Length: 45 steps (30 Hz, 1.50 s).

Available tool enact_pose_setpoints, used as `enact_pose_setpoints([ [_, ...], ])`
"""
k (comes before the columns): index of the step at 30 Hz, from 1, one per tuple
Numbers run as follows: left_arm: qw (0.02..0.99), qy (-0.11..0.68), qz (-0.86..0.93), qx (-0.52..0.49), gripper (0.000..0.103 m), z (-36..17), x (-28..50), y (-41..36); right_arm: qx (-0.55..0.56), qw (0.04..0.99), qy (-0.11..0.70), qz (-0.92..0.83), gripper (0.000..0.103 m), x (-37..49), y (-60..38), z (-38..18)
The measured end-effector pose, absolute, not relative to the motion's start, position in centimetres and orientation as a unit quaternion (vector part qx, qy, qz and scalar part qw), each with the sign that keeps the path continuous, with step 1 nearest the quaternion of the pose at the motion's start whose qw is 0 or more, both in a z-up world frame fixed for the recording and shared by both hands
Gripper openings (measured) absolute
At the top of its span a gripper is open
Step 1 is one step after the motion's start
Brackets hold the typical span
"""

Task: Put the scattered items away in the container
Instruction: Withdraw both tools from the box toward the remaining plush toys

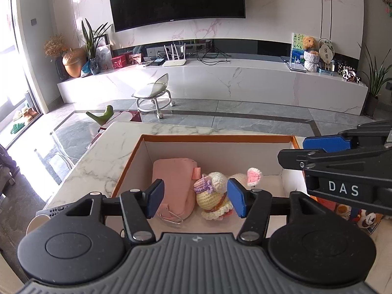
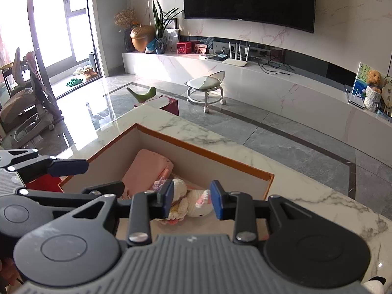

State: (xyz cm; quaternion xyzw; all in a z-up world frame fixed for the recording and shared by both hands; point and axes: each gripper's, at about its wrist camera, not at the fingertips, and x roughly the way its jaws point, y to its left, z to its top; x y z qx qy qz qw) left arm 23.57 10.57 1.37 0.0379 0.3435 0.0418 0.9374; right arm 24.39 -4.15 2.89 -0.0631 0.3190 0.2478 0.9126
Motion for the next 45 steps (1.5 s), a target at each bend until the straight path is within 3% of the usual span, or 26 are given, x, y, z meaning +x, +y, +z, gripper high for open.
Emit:
enact_pose_setpoints([
  [8, 0.947, 0.316, 0.019, 0.052, 0.073, 2.7, 20.3, 7.2, -0.038, 0.936, 0.282, 0.205, 0.043, 18.7, -8.4, 4.9],
  [12, 0.952, 0.302, 0.004, 0.059, 0.073, 3.3, 18.6, 5.5, -0.042, 0.945, 0.265, 0.188, 0.052, 15.6, -10.4, 5.3],
  [22, 0.957, 0.271, -0.076, 0.070, 0.075, 3.2, 15.4, 0.2, -0.048, 0.958, 0.258, 0.116, 0.054, 8.5, -17.0, 4.5],
  [38, 0.936, 0.280, -0.196, 0.087, 0.075, -2.9, 13.3, -7.4, -0.017, 0.955, 0.294, -0.025, 0.055, 2.9, -26.4, -1.4],
  [41, 0.933, 0.275, -0.206, 0.103, 0.088, -3.8, 13.5, -8.6, -0.014, 0.952, 0.303, -0.035, 0.055, 3.6, -27.2, -2.3],
  [45, 0.927, 0.277, -0.214, 0.133, 0.088, -4.9, 14.2, -10.1, -0.013, 0.948, 0.314, -0.039, 0.059, 5.0, -27.9, -3.3],
])
